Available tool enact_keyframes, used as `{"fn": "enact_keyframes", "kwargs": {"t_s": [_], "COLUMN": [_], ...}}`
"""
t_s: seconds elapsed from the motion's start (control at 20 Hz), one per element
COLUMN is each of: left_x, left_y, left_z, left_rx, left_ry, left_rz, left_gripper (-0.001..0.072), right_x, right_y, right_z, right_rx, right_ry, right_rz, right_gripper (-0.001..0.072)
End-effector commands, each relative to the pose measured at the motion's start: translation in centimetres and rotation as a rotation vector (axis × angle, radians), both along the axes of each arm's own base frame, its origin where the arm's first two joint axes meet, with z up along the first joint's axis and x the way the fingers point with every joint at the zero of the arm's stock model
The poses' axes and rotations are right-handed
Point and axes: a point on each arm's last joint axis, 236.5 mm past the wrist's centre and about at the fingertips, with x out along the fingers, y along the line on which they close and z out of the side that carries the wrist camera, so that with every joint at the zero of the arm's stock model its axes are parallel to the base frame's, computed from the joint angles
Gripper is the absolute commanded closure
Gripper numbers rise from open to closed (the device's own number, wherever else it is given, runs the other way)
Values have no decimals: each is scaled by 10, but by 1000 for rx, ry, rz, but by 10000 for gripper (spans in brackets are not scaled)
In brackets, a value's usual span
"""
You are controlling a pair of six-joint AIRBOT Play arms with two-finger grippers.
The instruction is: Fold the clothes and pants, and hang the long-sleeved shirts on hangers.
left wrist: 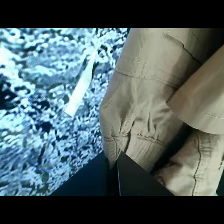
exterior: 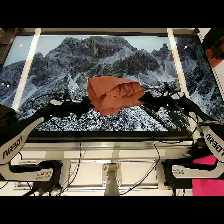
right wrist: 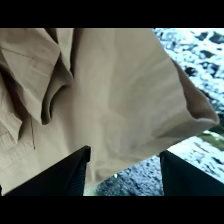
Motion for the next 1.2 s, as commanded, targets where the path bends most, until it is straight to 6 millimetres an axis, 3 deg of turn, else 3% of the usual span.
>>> {"fn": "enact_keyframes", "kwargs": {"t_s": [0.0,0.05,0.15,0.2,0.4,0.55,0.65,0.85,0.95,1.15], "left_x": [3,4,4,4,22,55,78,97,108,138], "left_y": [-2,-2,-3,-3,6,25,46,106,120,119], "left_z": [7,11,16,17,30,64,90,118,132,147], "left_rx": [8,10,21,32,83,159,235,553,645,675], "left_ry": [-44,-59,-94,-116,-201,-313,-362,-355,-392,-507], "left_rz": [-29,-39,-68,-87,-127,-188,-208,-312,-324,-246], "left_gripper": [692,693,693,693,695,696,696,695,695,686], "right_x": [10,14,23,23,21,16,12,7,-6,-42], "right_y": [-7,-11,-19,-19,-21,-29,-35,-36,-27,-7], "right_z": [-1,-1,0,0,-3,-10,-15,-18,-19,-20], "right_rx": [-23,-34,-45,-44,-57,-90,-123,-138,-111,-52], "right_ry": [-26,-37,-52,-51,-41,-2,13,29,80,204], "right_rz": [-41,-61,-114,-124,-118,-138,-133,-119,-80,22], "right_gripper": [407,466,512,691,703,703,704,704,703,703]}}
